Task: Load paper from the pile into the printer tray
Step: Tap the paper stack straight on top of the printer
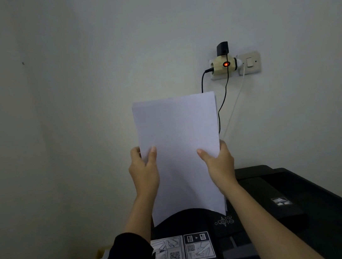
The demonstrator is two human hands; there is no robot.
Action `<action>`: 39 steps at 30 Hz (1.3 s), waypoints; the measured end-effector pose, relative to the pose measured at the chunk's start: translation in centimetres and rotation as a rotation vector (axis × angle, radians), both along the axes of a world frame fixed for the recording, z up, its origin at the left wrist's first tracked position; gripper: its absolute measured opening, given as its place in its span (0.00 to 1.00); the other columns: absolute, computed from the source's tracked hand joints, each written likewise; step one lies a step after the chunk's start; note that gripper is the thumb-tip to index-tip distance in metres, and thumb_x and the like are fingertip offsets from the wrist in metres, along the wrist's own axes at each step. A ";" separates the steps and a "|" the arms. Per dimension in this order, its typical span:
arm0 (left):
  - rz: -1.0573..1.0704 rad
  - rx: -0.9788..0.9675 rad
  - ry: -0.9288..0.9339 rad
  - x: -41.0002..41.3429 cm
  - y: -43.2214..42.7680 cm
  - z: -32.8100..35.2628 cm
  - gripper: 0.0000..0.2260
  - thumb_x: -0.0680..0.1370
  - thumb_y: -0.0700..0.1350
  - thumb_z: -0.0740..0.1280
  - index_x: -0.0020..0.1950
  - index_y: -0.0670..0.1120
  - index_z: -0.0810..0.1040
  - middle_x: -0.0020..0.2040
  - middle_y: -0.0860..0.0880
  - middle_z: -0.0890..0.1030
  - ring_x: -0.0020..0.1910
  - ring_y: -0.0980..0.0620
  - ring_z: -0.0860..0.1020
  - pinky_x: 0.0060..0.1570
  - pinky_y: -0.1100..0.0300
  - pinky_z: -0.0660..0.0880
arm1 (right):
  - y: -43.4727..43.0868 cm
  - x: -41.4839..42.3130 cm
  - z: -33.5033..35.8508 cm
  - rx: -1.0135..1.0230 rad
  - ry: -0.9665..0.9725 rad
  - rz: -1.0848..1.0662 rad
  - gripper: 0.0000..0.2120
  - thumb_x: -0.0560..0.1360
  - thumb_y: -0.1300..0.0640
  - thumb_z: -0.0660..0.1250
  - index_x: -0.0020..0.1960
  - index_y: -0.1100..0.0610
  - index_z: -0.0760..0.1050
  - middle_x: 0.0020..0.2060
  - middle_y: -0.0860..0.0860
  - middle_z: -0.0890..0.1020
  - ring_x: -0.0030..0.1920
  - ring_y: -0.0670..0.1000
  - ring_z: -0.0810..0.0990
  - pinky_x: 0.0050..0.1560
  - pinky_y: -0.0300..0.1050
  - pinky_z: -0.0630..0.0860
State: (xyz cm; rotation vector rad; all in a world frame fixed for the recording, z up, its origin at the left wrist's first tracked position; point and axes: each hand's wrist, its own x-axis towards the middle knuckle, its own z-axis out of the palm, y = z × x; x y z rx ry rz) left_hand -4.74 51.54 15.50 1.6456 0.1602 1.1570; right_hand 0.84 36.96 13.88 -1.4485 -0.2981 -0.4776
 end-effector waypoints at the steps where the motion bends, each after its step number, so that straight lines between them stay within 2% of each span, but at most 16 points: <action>1: -0.006 0.013 0.007 -0.3 -0.2 0.4 0.12 0.80 0.45 0.62 0.60 0.40 0.72 0.51 0.52 0.74 0.51 0.54 0.74 0.47 0.67 0.67 | -0.1 0.1 -0.1 -0.012 -0.012 -0.006 0.18 0.75 0.57 0.68 0.63 0.57 0.72 0.51 0.49 0.79 0.50 0.50 0.78 0.52 0.42 0.74; 2: -0.005 0.031 0.002 -0.3 -0.2 0.5 0.14 0.81 0.43 0.62 0.64 0.39 0.70 0.53 0.53 0.73 0.55 0.55 0.74 0.47 0.71 0.66 | -0.2 0.2 -0.3 -0.030 -0.015 -0.007 0.16 0.76 0.58 0.67 0.63 0.58 0.73 0.50 0.49 0.79 0.51 0.50 0.78 0.53 0.43 0.75; 4: -0.018 0.065 0.008 -0.2 -0.2 0.3 0.15 0.81 0.42 0.61 0.66 0.39 0.69 0.55 0.54 0.72 0.58 0.53 0.75 0.48 0.73 0.65 | -0.4 0.4 -0.8 -0.052 0.003 0.024 0.14 0.76 0.59 0.67 0.61 0.59 0.76 0.49 0.50 0.81 0.50 0.51 0.79 0.52 0.43 0.75; 7: -0.045 0.085 0.043 -0.1 -0.1 -0.5 0.16 0.81 0.42 0.60 0.67 0.36 0.67 0.56 0.53 0.69 0.59 0.55 0.72 0.50 0.70 0.65 | -0.9 0.7 -1.3 -0.027 0.054 0.092 0.10 0.75 0.62 0.69 0.56 0.58 0.78 0.46 0.52 0.82 0.48 0.53 0.80 0.47 0.43 0.75; 12: -0.057 0.126 0.071 0.1 0.2 -1.1 0.14 0.80 0.41 0.63 0.64 0.38 0.67 0.56 0.50 0.74 0.53 0.54 0.73 0.52 0.65 0.68 | -1.2 0.8 -1.7 -0.035 0.065 0.126 0.16 0.72 0.67 0.71 0.59 0.62 0.78 0.48 0.53 0.81 0.48 0.52 0.79 0.51 0.44 0.76; 16: -0.039 0.112 0.097 0.2 0.1 -0.9 0.15 0.80 0.38 0.62 0.66 0.38 0.66 0.57 0.51 0.72 0.55 0.54 0.72 0.54 0.63 0.67 | -0.8 0.8 -1.4 -0.071 0.067 0.088 0.16 0.71 0.69 0.70 0.58 0.62 0.77 0.48 0.54 0.81 0.49 0.53 0.79 0.51 0.45 0.75; 20: 0.097 0.101 0.086 0.4 0.3 -0.6 0.11 0.80 0.37 0.62 0.61 0.38 0.68 0.60 0.42 0.78 0.57 0.45 0.77 0.52 0.61 0.70 | 0.0 0.6 -0.9 -0.085 0.035 0.091 0.16 0.71 0.70 0.70 0.57 0.63 0.77 0.47 0.53 0.80 0.48 0.53 0.78 0.50 0.44 0.76; 24: 0.090 0.114 0.096 0.1 0.8 -1.4 0.12 0.79 0.37 0.63 0.61 0.38 0.68 0.60 0.40 0.78 0.57 0.44 0.78 0.51 0.62 0.70 | 0.6 0.5 -1.8 -0.090 0.042 0.091 0.16 0.71 0.69 0.70 0.58 0.63 0.77 0.49 0.54 0.81 0.48 0.53 0.79 0.50 0.43 0.75; 27: 0.051 0.124 0.124 -0.5 1.1 -1.8 0.13 0.79 0.39 0.65 0.61 0.37 0.67 0.56 0.42 0.78 0.50 0.49 0.76 0.49 0.63 0.70 | 0.2 0.5 -2.2 -0.094 0.054 0.089 0.16 0.72 0.68 0.69 0.58 0.60 0.74 0.49 0.53 0.80 0.47 0.51 0.78 0.44 0.39 0.75; 29: 0.030 0.114 0.192 -0.8 1.4 -3.0 0.14 0.79 0.38 0.65 0.61 0.37 0.67 0.56 0.42 0.78 0.49 0.50 0.75 0.48 0.64 0.69 | -0.1 0.2 -2.7 -0.108 0.099 0.112 0.16 0.73 0.69 0.66 0.59 0.59 0.71 0.49 0.53 0.78 0.45 0.49 0.77 0.39 0.34 0.72; 31: 0.023 0.098 0.271 -0.9 1.6 -4.7 0.16 0.79 0.38 0.65 0.63 0.35 0.66 0.57 0.39 0.78 0.53 0.46 0.77 0.48 0.63 0.68 | -0.2 0.1 -3.7 -0.182 0.136 0.112 0.17 0.74 0.68 0.65 0.62 0.61 0.71 0.52 0.55 0.79 0.48 0.52 0.78 0.42 0.37 0.73; 33: 0.022 0.085 0.341 -1.1 1.5 -5.8 0.16 0.79 0.38 0.63 0.64 0.34 0.65 0.59 0.36 0.77 0.56 0.44 0.77 0.49 0.62 0.67 | -0.1 0.0 -4.4 -0.237 0.161 0.103 0.17 0.75 0.66 0.64 0.64 0.63 0.72 0.55 0.57 0.79 0.54 0.55 0.78 0.51 0.43 0.74; 35: 0.021 0.069 0.388 -1.2 1.2 -5.8 0.16 0.81 0.37 0.60 0.66 0.34 0.64 0.62 0.34 0.75 0.61 0.40 0.75 0.51 0.60 0.68 | 0.0 -0.4 -4.5 -0.256 0.161 0.091 0.17 0.76 0.66 0.64 0.65 0.63 0.72 0.58 0.58 0.79 0.55 0.53 0.77 0.56 0.42 0.72; 37: 0.038 0.067 0.409 -1.3 0.9 -5.3 0.17 0.81 0.34 0.58 0.69 0.34 0.62 0.64 0.34 0.73 0.63 0.41 0.73 0.54 0.57 0.69 | 0.2 -0.8 -4.2 -0.262 0.148 0.066 0.16 0.77 0.67 0.63 0.65 0.64 0.71 0.59 0.58 0.78 0.53 0.50 0.75 0.56 0.40 0.69; 39: 0.077 0.084 0.395 -1.4 0.7 -4.7 0.18 0.80 0.33 0.57 0.70 0.37 0.62 0.63 0.35 0.75 0.58 0.43 0.75 0.53 0.56 0.70 | 0.3 -1.1 -3.6 -0.249 0.135 0.044 0.15 0.77 0.68 0.62 0.64 0.64 0.72 0.57 0.57 0.79 0.52 0.49 0.74 0.54 0.38 0.69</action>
